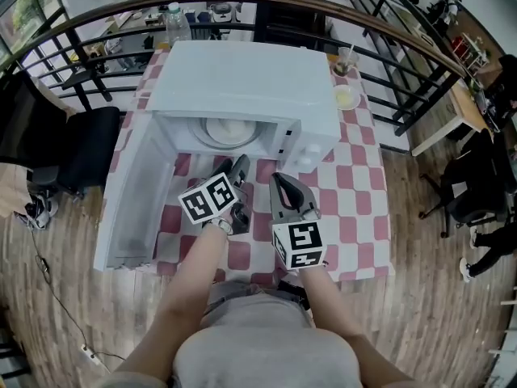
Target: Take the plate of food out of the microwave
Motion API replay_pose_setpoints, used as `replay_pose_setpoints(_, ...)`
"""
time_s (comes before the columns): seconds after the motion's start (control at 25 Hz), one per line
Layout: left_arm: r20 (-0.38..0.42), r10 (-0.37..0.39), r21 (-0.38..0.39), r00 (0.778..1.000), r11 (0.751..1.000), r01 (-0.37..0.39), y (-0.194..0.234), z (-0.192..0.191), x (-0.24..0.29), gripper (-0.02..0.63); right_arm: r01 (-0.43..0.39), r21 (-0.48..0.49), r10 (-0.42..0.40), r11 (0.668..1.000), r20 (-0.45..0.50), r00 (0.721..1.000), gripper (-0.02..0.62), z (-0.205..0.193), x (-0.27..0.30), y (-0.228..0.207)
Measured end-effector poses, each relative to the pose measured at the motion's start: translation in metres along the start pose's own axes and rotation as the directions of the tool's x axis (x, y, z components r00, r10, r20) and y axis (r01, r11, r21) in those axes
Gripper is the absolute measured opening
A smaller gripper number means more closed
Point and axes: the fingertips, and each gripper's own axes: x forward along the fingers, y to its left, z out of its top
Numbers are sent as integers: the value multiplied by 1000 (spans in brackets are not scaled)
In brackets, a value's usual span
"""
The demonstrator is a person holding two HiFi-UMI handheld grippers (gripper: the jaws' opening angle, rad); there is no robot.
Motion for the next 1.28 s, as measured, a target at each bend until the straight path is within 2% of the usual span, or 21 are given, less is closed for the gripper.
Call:
replay_pose_setpoints(0.32, -11, 5, -185, 1000, 983, -7, 30, -2, 16, 227, -7, 8, 7, 1000, -25, 1000, 26, -11, 19, 3)
replay_pose_setpoints(0.44, -4, 13, -243, 1000, 970, -14, 41, 1, 22, 273, -13, 12, 13, 1000, -38, 999, 26, -16, 26, 4)
replay_pose_setpoints(0.68, 0, 67, -376, 998, 925, -62, 70, 0, 30, 299, -27, 19, 29, 999, -70, 997, 26, -27, 37, 8)
replay_pose_setpoints(0.84, -7, 110, -457, 994, 884, -101, 87, -2, 33, 301, -30, 24, 33, 999, -92, 995, 26, -34, 41, 9)
replay_pose_setpoints(1.08, -27, 162, -493, 986, 856, -154, 101, -2, 39, 303, -36, 34, 40, 999, -119, 992, 26, -40, 43, 12)
replay_pose_setpoints(1.28, -47, 216, -536, 975, 819, -207, 111, 0, 43, 305, -37, 39, 42, 999, -136, 990, 26, -46, 40, 14)
